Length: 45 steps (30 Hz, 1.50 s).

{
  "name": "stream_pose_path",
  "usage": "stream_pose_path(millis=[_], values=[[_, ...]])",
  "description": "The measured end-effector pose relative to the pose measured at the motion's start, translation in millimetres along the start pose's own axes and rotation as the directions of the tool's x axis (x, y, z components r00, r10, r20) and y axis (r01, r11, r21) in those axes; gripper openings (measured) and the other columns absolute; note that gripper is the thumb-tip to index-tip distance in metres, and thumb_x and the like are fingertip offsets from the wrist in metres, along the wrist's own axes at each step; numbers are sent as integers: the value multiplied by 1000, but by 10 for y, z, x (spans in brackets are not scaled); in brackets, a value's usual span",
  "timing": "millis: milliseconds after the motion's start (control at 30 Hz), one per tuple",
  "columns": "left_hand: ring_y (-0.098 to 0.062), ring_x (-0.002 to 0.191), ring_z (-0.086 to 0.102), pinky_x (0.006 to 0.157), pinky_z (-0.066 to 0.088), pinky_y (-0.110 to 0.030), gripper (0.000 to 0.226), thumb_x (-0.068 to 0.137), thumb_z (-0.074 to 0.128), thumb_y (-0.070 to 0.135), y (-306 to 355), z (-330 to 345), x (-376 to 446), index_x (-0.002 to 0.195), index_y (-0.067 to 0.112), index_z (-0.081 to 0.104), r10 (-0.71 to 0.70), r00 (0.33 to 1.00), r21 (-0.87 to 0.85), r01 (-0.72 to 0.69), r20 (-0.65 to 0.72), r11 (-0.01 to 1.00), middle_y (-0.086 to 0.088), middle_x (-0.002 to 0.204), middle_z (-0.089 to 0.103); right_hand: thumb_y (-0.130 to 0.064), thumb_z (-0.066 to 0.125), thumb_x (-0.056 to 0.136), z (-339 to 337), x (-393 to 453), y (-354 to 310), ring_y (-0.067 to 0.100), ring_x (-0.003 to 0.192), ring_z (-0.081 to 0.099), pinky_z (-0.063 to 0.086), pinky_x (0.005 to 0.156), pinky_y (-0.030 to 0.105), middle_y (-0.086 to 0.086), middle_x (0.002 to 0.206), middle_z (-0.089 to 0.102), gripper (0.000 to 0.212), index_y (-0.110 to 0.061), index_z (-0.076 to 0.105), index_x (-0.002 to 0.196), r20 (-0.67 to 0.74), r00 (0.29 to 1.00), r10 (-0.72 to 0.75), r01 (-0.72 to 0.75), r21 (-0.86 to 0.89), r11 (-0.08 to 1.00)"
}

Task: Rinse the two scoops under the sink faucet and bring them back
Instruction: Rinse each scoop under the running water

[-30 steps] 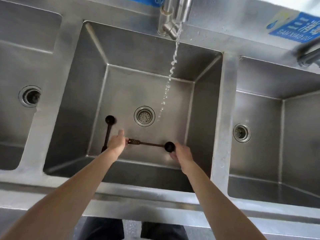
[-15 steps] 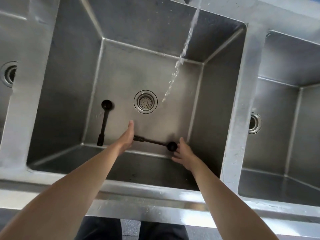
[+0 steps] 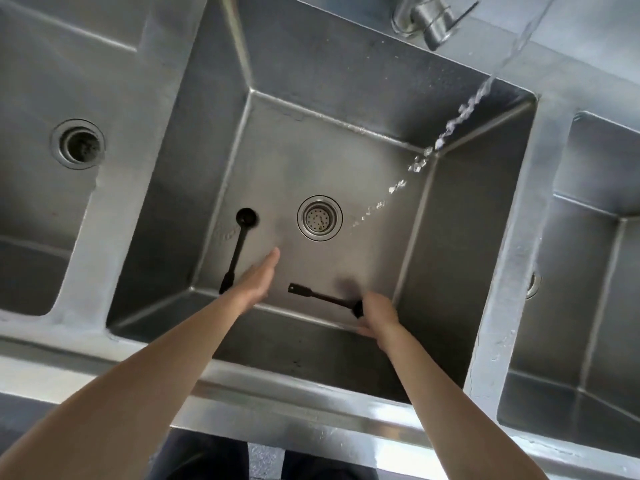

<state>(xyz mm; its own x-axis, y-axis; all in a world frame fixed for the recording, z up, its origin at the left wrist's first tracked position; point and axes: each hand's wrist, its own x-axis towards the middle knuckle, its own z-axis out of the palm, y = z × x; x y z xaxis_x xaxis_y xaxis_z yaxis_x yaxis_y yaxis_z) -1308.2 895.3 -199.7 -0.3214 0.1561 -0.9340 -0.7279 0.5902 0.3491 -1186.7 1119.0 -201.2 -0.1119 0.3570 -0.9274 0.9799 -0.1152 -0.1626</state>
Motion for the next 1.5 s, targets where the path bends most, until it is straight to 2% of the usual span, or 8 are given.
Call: stream_pose_path(millis=[200, 433, 667, 1067, 1233, 1333, 1400, 1500], values=[[-25, 76, 56, 69, 37, -35, 32, 99, 50, 22, -38, -597, 50, 73, 7, 63, 170, 917, 141, -126, -361, 982, -17, 74, 58, -22, 50, 97, 742, -141, -512, 40, 102, 73, 58, 96, 51, 22, 107, 75, 26, -8, 71, 104, -11, 972, -235, 229, -179, 957], [-30, 120, 61, 103, 46, -34, 36, 94, 63, 12, -184, -907, 333, 130, 4, 63, 78, 906, 142, -20, -417, 990, -16, 127, 68, -10, 57, 101, 1801, -38, -959, 11, 63, 63, 53, 51, 19, 3, 77, 65, 14, -6, 67, 110, 131, 949, -287, 285, 34, 958], [-24, 102, 70, 80, 44, -21, 24, 87, 74, 12, -237, -896, 674, 111, 8, 75, 106, 906, 117, -63, -410, 991, -12, 107, 77, -23, 68, 95, 2371, 249, -1265, 35, 93, 73, 59, 93, 49, 16, 95, 77, 24, -3, 77, 105, 78, 952, -297, 303, -73, 950], [-16, 91, 68, 79, 48, -23, 15, 89, 71, 14, -138, -864, 479, 102, 15, 78, 151, 922, 177, -92, -356, 980, -4, 100, 78, -7, 67, 97, 2189, 94, -1189, 24, 82, 66, 58, 95, 58, 1, 70, 65, 27, -20, 68, 73, 26, 944, -329, 326, 74, 942], [-24, 98, 71, 94, 56, -38, 18, 84, 75, 6, 73, -774, 49, 101, 11, 78, 220, 962, 144, -198, -159, 969, -10, 102, 77, -9, 67, 99, 1718, -301, -1193, 24, 89, 71, 59, 98, 47, 5, 80, 68, 25, -21, 68, 77, -10, 956, -294, 292, 141, 946], [-29, 95, 73, 92, 58, -46, 21, 81, 78, 4, 199, -712, -233, 101, 9, 78, 272, 961, 120, -265, -51, 957, -12, 98, 78, -13, 68, 98, 1372, -524, -1165, 6, 62, 65, 55, 72, 25, -5, 63, 61, 30, -24, 67, 70, -65, 950, -306, 313, 177, 933], [-24, 94, 73, 93, 58, -40, 25, 81, 79, 6, 299, -665, -398, 106, 7, 77, 305, 952, 132, -300, -14, 945, -13, 102, 78, -15, 69, 98, 1128, -688, -1149, -4, 53, 63, 53, 61, 14, 2, 70, 69, 26, -23, 70, 74, -101, 949, -300, 316, 242, 918], [-13, 83, 71, 69, 57, -17, 28, 84, 78, 12, 477, -557, -675, 112, 10, 76, 300, 952, 135, -305, 56, 943, -10, 104, 77, -12, 70, 98, 772, -948, -1193, 6, 76, 71, 62, 84, 22, 17, 102, 79, 8, -13, 78, 96, -131, 953, -271, 301, 378, 875]])
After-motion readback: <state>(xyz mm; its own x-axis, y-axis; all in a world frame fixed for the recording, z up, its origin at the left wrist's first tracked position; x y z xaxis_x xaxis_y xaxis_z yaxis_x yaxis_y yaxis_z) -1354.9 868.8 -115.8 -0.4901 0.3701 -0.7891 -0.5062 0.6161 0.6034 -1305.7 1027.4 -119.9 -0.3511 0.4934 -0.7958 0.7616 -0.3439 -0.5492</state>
